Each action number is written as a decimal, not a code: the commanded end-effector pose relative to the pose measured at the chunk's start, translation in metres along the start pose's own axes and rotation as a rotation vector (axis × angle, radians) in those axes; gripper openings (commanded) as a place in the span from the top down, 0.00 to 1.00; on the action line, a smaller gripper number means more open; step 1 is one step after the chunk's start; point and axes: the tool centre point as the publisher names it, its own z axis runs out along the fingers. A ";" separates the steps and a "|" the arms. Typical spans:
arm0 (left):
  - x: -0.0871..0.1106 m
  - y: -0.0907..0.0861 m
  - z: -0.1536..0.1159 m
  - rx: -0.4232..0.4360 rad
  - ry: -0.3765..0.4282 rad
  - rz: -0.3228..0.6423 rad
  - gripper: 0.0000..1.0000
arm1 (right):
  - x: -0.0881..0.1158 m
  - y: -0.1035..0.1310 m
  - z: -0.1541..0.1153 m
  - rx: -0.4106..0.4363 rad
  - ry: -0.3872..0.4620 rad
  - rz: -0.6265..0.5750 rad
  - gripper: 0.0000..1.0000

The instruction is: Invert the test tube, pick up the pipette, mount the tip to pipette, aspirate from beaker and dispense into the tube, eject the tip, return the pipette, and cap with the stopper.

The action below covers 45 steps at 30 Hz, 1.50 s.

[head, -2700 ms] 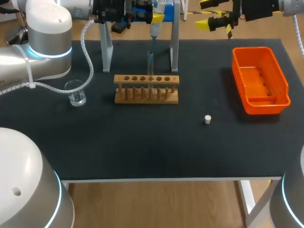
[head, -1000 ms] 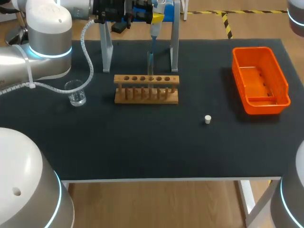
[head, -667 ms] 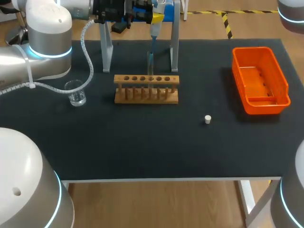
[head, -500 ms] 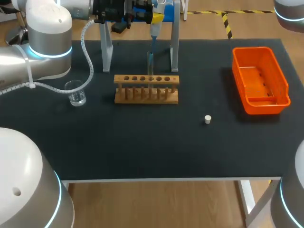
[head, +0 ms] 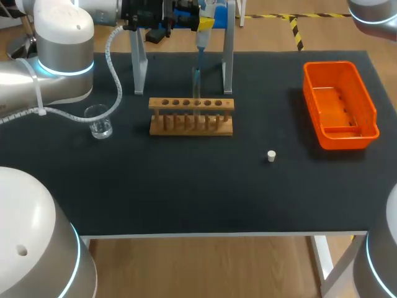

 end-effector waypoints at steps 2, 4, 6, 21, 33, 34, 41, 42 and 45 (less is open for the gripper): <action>0.000 0.000 -0.001 0.002 0.001 0.002 1.00 | -0.003 0.002 0.002 0.003 0.005 0.000 1.00; 0.000 0.000 -0.001 0.002 0.001 0.002 1.00 | -0.003 0.002 0.003 0.004 0.005 -0.002 1.00; 0.000 0.000 -0.001 0.002 0.001 0.002 1.00 | -0.004 0.002 0.004 0.006 0.006 -0.003 1.00; 0.000 0.000 -0.001 0.002 0.001 0.002 1.00 | -0.006 -0.004 0.007 0.018 0.013 0.005 1.00; 0.000 0.000 -0.001 0.002 0.001 0.002 1.00 | -0.001 0.007 -0.001 -0.011 0.007 -0.023 1.00; 0.000 0.000 -0.001 0.002 0.001 0.002 1.00 | 0.001 0.007 -0.002 -0.014 0.009 -0.027 1.00; 0.000 0.000 -0.001 0.002 0.001 0.002 1.00 | 0.011 0.004 -0.010 -0.020 0.013 -0.042 1.00; 0.000 0.000 -0.001 0.002 0.001 0.002 1.00 | 0.012 0.003 -0.011 -0.020 0.013 -0.044 1.00; 0.000 0.000 -0.001 0.002 0.001 0.002 1.00 | 0.012 0.001 -0.011 -0.017 0.013 -0.047 1.00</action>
